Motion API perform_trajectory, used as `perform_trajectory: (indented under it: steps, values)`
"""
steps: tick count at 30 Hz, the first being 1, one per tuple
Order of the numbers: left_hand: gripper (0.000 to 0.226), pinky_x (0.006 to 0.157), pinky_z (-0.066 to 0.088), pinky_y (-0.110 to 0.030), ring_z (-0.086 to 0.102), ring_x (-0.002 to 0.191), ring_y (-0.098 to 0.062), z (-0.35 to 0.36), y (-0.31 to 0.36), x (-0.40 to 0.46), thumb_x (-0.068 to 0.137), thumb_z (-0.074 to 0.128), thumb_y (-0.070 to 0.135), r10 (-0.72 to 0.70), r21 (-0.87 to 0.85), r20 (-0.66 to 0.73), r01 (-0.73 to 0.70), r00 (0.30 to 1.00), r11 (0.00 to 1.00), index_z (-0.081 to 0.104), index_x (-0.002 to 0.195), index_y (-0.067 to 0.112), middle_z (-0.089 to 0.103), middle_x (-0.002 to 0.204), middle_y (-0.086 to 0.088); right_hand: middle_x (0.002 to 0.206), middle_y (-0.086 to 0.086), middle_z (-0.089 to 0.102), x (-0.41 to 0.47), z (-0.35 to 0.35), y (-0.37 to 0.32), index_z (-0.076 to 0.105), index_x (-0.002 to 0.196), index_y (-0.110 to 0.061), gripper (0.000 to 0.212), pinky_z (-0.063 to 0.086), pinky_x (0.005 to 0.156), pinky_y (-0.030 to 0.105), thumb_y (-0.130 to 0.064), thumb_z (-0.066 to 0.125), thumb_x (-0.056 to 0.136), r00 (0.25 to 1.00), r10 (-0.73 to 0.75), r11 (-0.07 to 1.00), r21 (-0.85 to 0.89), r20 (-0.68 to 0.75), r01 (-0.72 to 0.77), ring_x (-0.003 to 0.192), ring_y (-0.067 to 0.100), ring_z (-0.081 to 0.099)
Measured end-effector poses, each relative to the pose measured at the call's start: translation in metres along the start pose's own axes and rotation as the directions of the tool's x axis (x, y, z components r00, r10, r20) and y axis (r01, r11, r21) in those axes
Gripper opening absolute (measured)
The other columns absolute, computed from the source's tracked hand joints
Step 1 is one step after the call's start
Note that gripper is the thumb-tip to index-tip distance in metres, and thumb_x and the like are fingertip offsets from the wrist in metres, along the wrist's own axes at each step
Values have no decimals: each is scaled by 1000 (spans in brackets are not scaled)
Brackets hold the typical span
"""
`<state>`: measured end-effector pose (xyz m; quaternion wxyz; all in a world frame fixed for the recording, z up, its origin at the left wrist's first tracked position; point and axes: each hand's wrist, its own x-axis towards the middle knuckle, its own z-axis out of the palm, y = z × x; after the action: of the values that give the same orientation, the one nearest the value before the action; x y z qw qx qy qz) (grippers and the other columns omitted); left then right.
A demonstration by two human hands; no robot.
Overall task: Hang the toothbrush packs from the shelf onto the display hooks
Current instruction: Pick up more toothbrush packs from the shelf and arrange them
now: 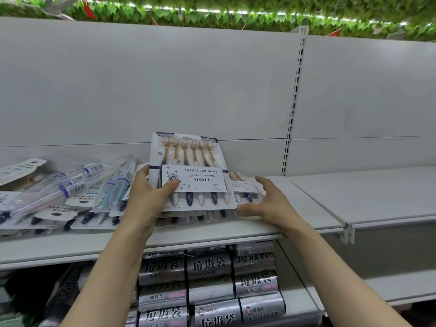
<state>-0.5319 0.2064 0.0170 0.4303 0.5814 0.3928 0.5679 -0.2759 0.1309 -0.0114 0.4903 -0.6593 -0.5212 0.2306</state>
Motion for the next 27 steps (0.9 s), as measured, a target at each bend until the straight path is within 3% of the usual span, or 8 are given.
perform_trajectory:
  steps: [3,6,11,14,17,20,24,27]
  values:
    - [43,75,53,-26,70,92,-13,-4,-3,1,86,74,7,-3,-11,13,3,1000,1000,56,124,19,73,104,0,134,-1,46,3,-4,-4,33,153,-15,99,39,104,30,-2,87,71,990,133,961,236,50,-141,116,17,51]
    - [45,82,54,-30,69,97,-14,-9,-8,3,85,75,9,-6,-24,17,6,1000,1000,56,126,18,72,107,1,132,19,59,20,-9,-3,40,149,-4,87,49,106,48,-4,84,73,962,273,793,558,32,-244,114,31,63]
    - [80,107,45,-46,58,122,-20,-17,-19,11,76,83,27,-37,-8,39,37,999,999,42,144,23,61,133,0,110,35,68,31,-2,-10,67,107,14,53,54,96,55,-16,90,70,925,379,824,468,-39,-318,85,33,65]
    - [84,108,43,-47,56,124,-20,-18,-23,16,75,84,29,-39,-26,56,41,998,999,39,146,25,58,137,1,103,36,68,27,-16,-15,73,86,4,23,54,90,42,-10,86,74,927,366,868,389,-81,-309,81,32,60]
    - [82,105,46,-47,60,119,-19,-15,-24,21,73,83,32,-24,-29,79,26,997,999,41,143,27,63,130,4,80,15,76,18,-40,-22,71,97,1,16,60,77,36,0,77,82,931,297,900,388,-214,-198,72,27,71]
    - [81,104,47,-48,61,118,-19,-11,-23,24,73,82,33,4,-21,83,-2,997,1000,42,142,30,64,128,5,88,7,74,3,-53,-31,67,103,-8,19,58,60,29,-2,74,86,910,210,932,355,-357,-75,68,16,72]
    - [69,103,49,-46,63,115,-17,-9,-26,25,81,80,20,42,-38,99,-38,994,999,45,140,26,65,127,4,101,9,74,-17,-54,-30,65,114,-12,27,58,72,35,-8,73,89,884,145,937,348,-444,21,88,23,73]
    - [58,99,52,-46,67,108,-18,-8,-23,20,82,78,13,40,-81,96,-32,995,996,51,134,22,69,119,2,104,6,72,-33,-55,-31,62,122,-12,33,56,71,34,-10,71,91,867,120,936,346,-484,63,92,22,71]
